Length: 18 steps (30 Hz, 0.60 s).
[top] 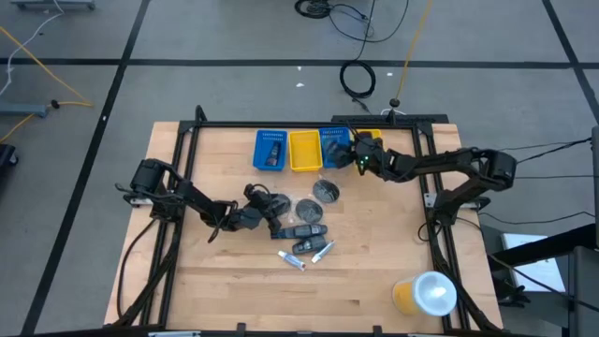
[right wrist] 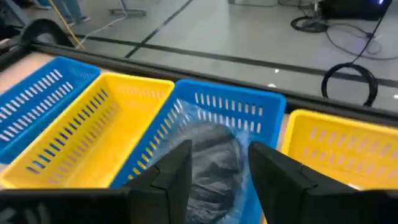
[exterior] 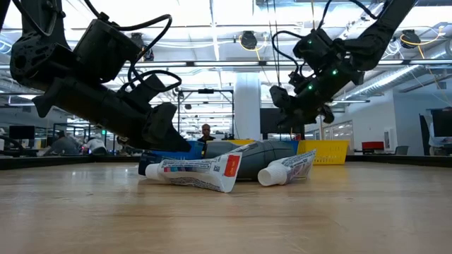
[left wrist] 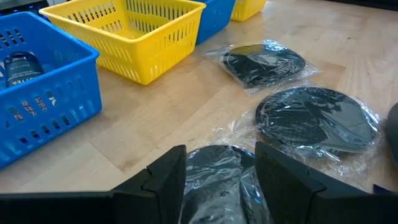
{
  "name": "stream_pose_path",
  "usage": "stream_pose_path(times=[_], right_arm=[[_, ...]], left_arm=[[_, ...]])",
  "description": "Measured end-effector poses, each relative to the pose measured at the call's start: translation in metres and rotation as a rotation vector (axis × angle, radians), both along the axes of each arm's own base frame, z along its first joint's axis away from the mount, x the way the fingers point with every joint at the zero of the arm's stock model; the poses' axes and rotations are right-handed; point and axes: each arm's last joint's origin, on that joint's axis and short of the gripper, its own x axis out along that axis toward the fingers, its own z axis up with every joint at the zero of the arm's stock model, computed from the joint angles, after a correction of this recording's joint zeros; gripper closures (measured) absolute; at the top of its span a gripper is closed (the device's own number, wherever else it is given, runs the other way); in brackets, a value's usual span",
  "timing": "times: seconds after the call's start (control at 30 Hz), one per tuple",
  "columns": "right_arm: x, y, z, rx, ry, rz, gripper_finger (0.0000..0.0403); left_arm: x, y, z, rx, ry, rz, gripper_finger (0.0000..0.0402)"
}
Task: Pick & Place Travel size toiletries
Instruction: Put the black deodorant into the left yellow bin
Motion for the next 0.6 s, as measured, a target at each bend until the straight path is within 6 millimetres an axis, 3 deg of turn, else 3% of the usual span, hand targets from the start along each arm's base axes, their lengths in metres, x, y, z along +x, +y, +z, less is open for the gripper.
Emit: stream_pose_path(times=[0.13,0.33,0.6], right_arm=[[0.003,0.003,0.009,0.020,0.086,0.057,0.0274],[0.026,0.017,0.038,-0.028,0.228,0.197,0.0298],[0.045,0.081,0.040,-0.133,0.329,0.575,0.0328]], left_arm=[[0.000,0.000,0.000,0.000,0.000,0.000,0.0215],[0.000,0.000,0.000,0.004,0.001,0.005,0.0215],[0.000,0.000,0.000,0.006,0.002,0.004,0.0215]])
